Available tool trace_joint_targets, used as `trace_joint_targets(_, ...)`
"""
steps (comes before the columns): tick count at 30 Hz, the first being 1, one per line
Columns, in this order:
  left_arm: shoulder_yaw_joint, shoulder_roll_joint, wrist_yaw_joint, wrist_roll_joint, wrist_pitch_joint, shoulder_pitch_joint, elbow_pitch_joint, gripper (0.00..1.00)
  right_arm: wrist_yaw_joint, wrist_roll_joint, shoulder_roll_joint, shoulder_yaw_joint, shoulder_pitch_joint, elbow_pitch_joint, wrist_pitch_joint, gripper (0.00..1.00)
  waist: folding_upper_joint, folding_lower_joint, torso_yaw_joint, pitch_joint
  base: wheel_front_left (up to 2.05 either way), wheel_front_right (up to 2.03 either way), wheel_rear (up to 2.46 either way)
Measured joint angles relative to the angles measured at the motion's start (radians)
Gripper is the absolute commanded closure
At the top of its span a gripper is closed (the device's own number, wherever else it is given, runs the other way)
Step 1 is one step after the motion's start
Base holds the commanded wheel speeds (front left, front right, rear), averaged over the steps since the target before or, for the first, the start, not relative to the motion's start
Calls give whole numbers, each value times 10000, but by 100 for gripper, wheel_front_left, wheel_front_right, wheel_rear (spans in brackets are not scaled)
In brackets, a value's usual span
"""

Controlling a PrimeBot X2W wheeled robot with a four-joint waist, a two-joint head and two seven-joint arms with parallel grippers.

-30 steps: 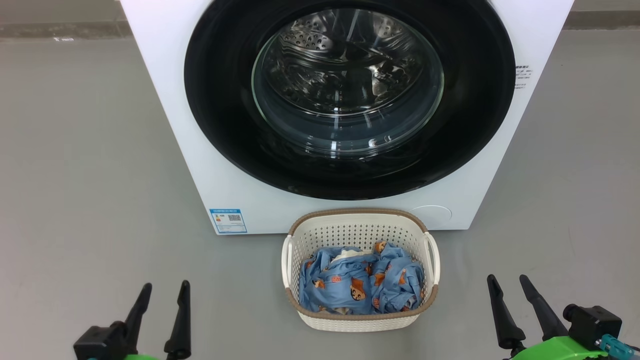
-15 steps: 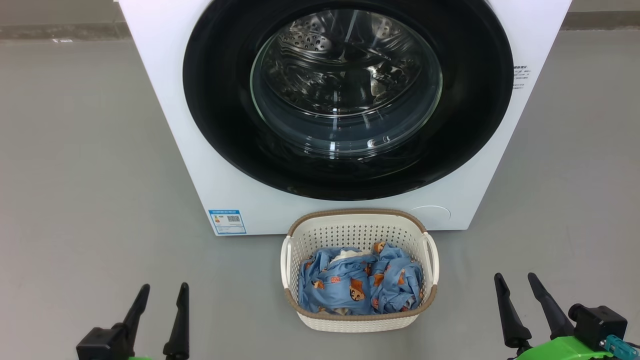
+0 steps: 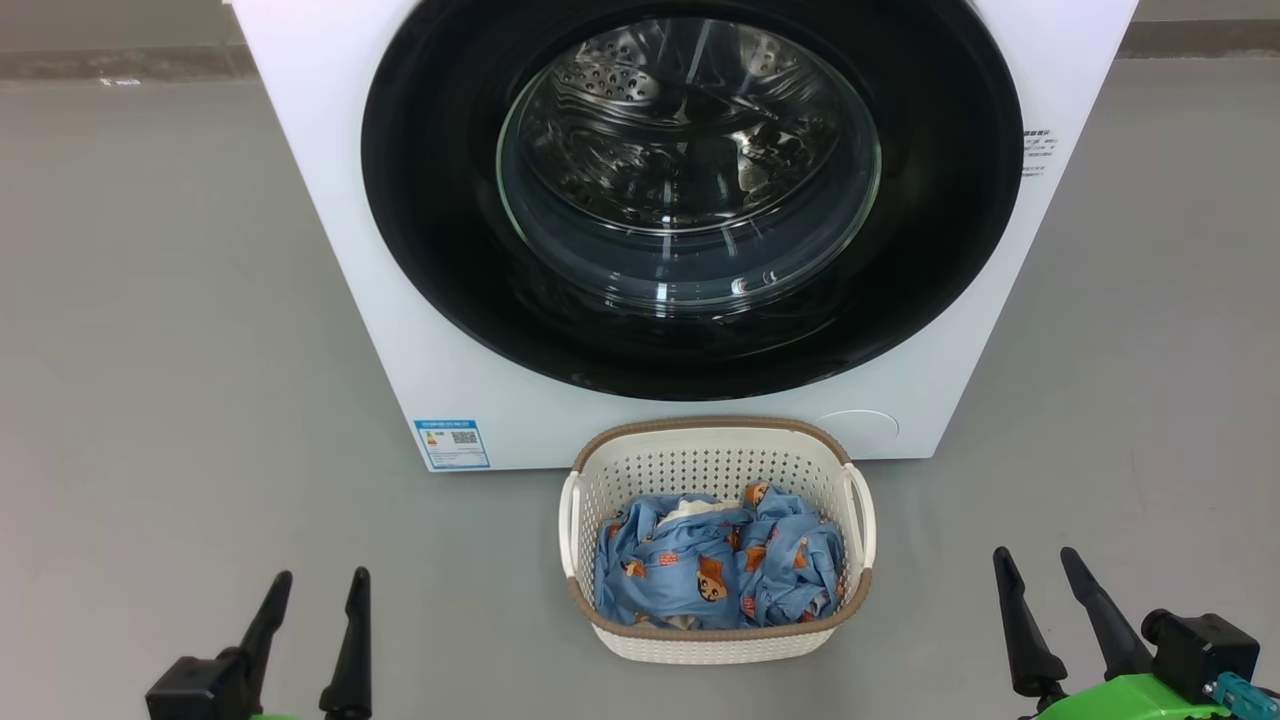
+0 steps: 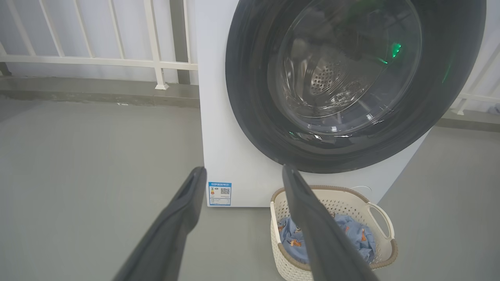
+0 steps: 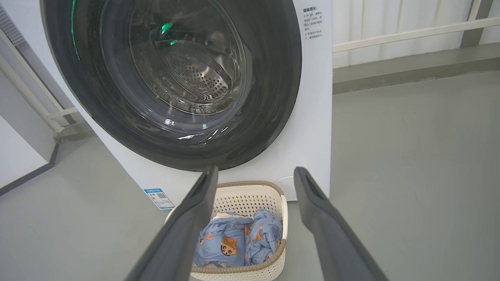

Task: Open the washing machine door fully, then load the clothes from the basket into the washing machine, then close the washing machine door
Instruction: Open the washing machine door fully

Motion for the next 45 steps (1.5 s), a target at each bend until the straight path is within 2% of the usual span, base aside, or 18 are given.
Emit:
trace_joint_targets(11, 125, -2, -2, 468, 0, 1, 4, 0, 0, 0, 100, -12, 168, -33, 0, 0, 0, 0, -42, 12, 45, 44, -89)
trace_joint_targets(34, 228, -105, -2, 416, 0, -9, -21, 0, -2, -63, 196, -98, 165, -146, 0, 0, 0, 0, -79, 264, 119, 119, -238)
trace_joint_targets(45, 238, -138, -2, 270, 0, -44, -59, 0, 0, -67, 205, -150, 164, -165, 0, 0, 0, 0, -66, 283, 57, 57, -114)
